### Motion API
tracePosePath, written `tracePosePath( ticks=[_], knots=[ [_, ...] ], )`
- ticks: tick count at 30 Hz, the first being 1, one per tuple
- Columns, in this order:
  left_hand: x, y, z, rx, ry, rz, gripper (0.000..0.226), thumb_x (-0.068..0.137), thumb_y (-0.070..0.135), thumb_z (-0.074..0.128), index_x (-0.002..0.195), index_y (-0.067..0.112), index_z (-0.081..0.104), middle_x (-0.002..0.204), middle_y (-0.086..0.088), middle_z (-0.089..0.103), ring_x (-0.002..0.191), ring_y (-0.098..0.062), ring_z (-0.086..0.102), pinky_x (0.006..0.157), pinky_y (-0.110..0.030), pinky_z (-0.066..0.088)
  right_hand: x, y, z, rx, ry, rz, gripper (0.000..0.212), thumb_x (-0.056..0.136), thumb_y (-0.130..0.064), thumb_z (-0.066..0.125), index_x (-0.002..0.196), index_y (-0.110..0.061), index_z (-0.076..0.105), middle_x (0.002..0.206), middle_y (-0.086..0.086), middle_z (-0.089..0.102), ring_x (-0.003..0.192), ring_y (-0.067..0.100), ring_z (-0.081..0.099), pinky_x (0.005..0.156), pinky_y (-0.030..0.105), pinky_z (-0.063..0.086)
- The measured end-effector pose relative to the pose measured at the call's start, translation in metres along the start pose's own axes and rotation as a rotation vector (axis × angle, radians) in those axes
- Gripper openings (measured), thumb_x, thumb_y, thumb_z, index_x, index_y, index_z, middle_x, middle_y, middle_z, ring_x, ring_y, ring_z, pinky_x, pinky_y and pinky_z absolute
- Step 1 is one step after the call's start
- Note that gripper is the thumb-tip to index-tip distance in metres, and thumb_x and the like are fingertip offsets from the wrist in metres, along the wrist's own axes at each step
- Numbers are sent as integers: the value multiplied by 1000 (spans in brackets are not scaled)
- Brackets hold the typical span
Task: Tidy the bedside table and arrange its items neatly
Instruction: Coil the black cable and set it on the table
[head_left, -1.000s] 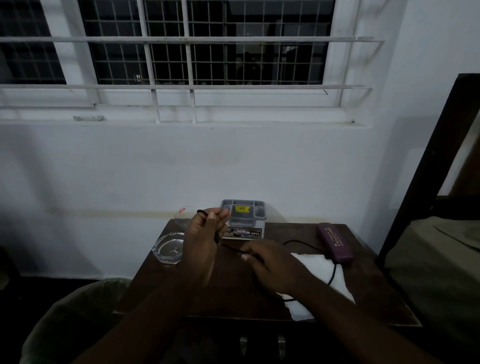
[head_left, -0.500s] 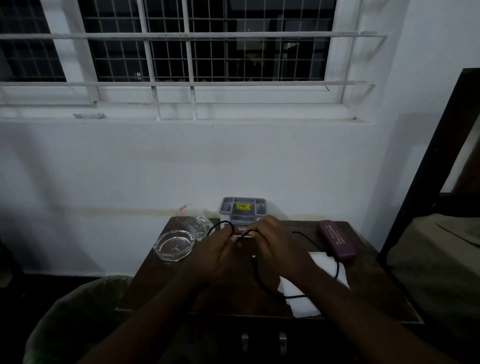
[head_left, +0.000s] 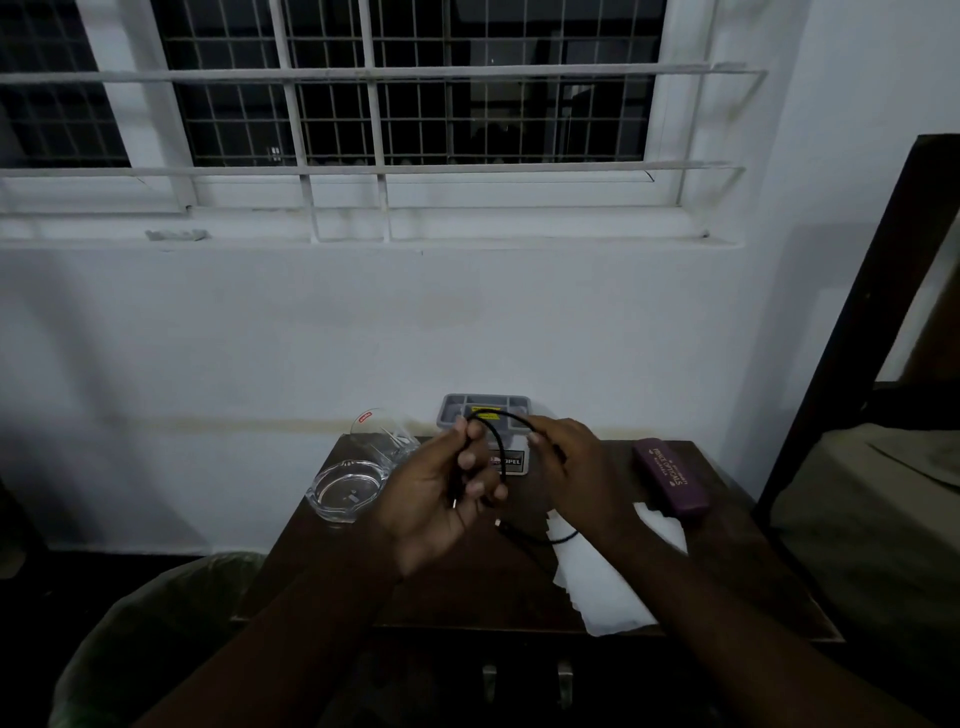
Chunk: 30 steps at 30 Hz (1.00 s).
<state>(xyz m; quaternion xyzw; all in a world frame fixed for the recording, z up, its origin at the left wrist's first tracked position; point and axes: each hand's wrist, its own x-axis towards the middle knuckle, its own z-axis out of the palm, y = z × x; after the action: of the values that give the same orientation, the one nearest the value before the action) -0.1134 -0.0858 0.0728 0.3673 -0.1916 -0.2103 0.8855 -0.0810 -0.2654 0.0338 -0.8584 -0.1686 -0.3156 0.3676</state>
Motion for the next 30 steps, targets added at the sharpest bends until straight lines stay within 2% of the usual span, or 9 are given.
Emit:
tracePosePath(
  ticks=[4,7,11,15,17,20,24,27,30],
  knots=[
    [8,6,-3,-68,89,185,29,100,28,36,85,15,57,72,1,65,69,-17,68,69,-31,59,-2,-1,3,-25,-89,31,31,93,-20,45,113,-10,66,93,9,66,87,20,59,76,25,41],
    [13,11,-7,-42,195,304,25,99,25,37,89,13,57,93,-6,75,90,-22,72,82,-34,59,-6,-6,8,-97,-178,-41,26,96,-17,49,117,-13,64,103,7,68,93,17,59,78,16,34],
    [19,11,-12,152,299,431,25,104,20,32,95,9,53,104,-10,74,101,-23,70,92,-33,55,-14,-23,19,-90,-365,-83,28,97,-30,46,120,-21,59,114,0,65,102,14,58,86,31,47],
    [20,7,-19,499,406,474,24,103,20,38,106,1,52,115,-12,70,110,-20,66,95,-34,52,-16,-42,15,37,-411,-119,22,97,-27,48,114,-20,59,106,-3,65,94,10,58,80,27,47],
    [16,6,-24,816,437,556,20,102,20,43,103,5,57,111,-5,71,107,-13,66,92,-31,51,-16,-47,12,125,-438,-83,22,98,-25,49,116,-20,59,105,-7,64,94,7,59,78,22,46],
    [5,7,-32,1316,297,616,17,100,28,43,103,23,59,102,9,68,98,-5,64,80,-23,49,-14,-50,12,196,-403,-105,22,98,-21,48,114,-15,63,102,-3,67,93,9,61,80,24,48],
    [-2,11,-38,1897,135,592,30,97,33,40,95,9,57,86,-4,64,79,-22,59,63,-27,32,-12,-44,12,260,-320,-34,20,99,-15,50,104,-21,68,76,-7,65,72,6,65,70,19,50],
    [-2,18,-40,2148,110,707,33,94,32,37,91,9,61,78,-7,63,72,-27,59,63,-35,40,-12,-46,14,462,-304,152,25,99,-14,50,103,-28,70,74,3,67,65,15,67,58,37,58],
    [-2,23,-42,2417,139,767,29,85,26,42,91,11,67,67,-3,63,59,-23,58,60,-32,25,-9,-48,12,462,-259,201,21,98,-13,52,108,-18,70,71,-1,66,58,13,63,49,24,48]
  ],
)
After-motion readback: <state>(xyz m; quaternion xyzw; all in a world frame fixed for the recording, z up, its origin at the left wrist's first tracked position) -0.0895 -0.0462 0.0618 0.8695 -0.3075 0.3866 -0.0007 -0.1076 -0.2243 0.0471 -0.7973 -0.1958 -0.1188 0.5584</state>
